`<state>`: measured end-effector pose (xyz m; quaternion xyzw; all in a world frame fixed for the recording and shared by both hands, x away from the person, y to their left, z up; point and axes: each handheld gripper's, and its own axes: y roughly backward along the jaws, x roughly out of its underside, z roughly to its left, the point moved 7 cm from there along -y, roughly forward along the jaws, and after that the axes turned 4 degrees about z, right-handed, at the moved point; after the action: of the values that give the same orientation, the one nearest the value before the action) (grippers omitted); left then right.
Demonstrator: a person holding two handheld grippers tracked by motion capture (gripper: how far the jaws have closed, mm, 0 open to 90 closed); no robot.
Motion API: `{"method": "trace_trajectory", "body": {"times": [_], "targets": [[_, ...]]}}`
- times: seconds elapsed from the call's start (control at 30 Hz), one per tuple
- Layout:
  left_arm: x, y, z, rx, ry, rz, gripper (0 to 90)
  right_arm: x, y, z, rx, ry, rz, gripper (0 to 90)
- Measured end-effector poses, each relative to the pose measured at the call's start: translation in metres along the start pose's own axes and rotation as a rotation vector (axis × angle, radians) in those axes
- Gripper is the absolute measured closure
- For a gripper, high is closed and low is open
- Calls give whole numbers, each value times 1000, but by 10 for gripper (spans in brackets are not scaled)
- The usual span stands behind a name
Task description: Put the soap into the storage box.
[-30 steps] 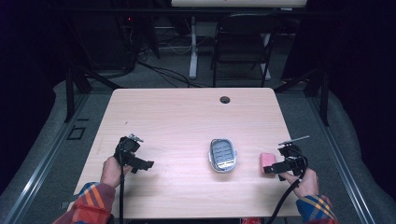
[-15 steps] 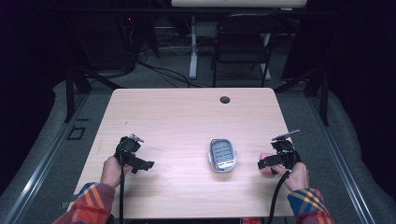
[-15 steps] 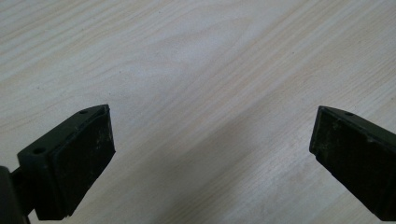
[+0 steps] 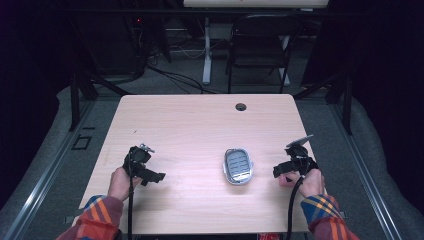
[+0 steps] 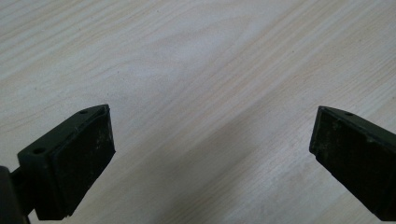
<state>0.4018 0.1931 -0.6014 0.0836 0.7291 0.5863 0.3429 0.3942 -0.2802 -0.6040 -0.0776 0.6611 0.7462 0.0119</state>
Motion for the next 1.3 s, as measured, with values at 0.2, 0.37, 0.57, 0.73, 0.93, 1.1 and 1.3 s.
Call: {"method": "trace_trajectory", "body": {"times": [0.2,0.37,0.57,0.73,0.93,1.1,1.3], "targets": [[0,1,0,0,-5,6,1,-1,-3,2,27,12,24,136],[0,0,0,-1,-5,8,2,0,-3,0,48,15,47,160],[0,0,-1,-3,-10,12,3,-4,-9,1,56,-2,44,274],[0,0,-1,1,-9,7,2,-3,-8,1,72,18,64,361],[-1,-1,-1,12,-13,5,1,-3,-8,-1,65,38,70,363],[-1,-1,-2,18,-12,3,1,-4,-8,-2,72,57,81,362],[-2,1,-2,26,-18,-6,1,-4,-11,0,80,64,81,368]]}}
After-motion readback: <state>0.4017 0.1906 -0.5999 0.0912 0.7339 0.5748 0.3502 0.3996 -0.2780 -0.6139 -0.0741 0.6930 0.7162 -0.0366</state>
